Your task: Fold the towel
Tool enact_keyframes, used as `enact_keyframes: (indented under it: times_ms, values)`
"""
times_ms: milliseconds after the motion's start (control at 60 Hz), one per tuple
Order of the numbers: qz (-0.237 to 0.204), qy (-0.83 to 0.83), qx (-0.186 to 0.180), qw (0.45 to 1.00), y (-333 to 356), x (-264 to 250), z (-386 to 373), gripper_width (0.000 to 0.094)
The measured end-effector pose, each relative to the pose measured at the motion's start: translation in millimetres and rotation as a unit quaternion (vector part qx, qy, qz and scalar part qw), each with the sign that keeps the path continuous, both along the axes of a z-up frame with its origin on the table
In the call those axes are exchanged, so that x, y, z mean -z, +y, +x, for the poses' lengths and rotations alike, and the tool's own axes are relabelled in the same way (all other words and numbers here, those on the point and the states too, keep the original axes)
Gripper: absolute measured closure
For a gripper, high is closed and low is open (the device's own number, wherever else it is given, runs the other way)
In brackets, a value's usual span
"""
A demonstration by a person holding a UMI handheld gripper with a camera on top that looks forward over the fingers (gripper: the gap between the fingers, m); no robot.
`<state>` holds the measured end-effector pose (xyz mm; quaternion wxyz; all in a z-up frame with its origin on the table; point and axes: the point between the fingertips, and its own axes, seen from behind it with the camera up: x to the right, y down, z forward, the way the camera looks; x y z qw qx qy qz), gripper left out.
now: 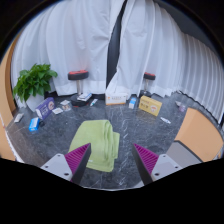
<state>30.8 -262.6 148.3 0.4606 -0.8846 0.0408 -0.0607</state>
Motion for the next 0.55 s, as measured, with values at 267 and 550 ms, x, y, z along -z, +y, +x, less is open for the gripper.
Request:
enact_keyframes:
  times_ms: [267, 550]
  values:
    - [0.025, -0.004, 0.012, 1.0, -115, -44, -68, 0.0085]
    - [0.025, -0.018, 0.012, 0.999, -192, -69, -103, 0.0083]
